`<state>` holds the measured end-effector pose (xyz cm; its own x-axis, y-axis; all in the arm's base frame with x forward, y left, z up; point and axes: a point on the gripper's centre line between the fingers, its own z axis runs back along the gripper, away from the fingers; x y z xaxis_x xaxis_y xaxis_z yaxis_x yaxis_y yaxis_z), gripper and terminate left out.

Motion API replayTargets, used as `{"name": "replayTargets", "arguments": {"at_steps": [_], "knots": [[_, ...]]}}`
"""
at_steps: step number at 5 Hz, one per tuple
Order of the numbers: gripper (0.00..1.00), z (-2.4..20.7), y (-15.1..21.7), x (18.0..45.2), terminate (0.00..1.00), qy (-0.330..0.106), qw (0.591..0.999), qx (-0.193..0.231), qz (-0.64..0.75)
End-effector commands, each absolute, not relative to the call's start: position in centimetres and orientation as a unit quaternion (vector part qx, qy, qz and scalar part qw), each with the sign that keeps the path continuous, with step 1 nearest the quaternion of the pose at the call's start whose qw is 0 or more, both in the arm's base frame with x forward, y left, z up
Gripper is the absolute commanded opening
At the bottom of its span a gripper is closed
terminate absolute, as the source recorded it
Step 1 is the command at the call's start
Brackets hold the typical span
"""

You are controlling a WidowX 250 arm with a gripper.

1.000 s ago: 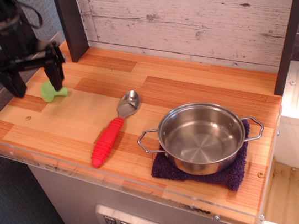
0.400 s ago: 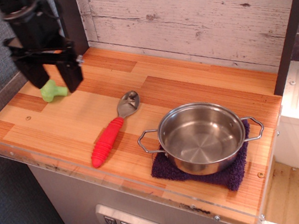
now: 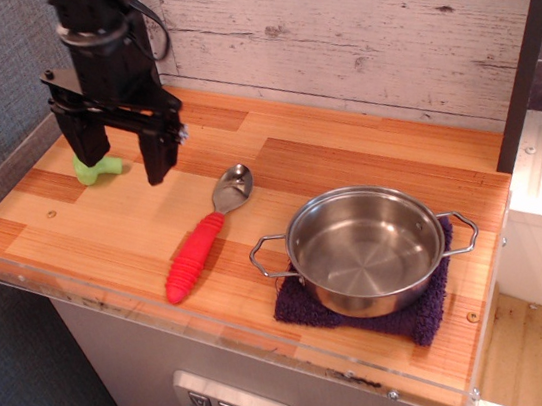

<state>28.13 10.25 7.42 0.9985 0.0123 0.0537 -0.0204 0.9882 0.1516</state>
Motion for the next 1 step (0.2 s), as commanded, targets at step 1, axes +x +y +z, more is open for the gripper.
{"name": "replayTargets", "arguments": {"at_steps": [1], "knots": [[1.0, 8.51, 10.47, 27.49, 1.0, -0.05, 0.995, 0.087, 0.011]]}}
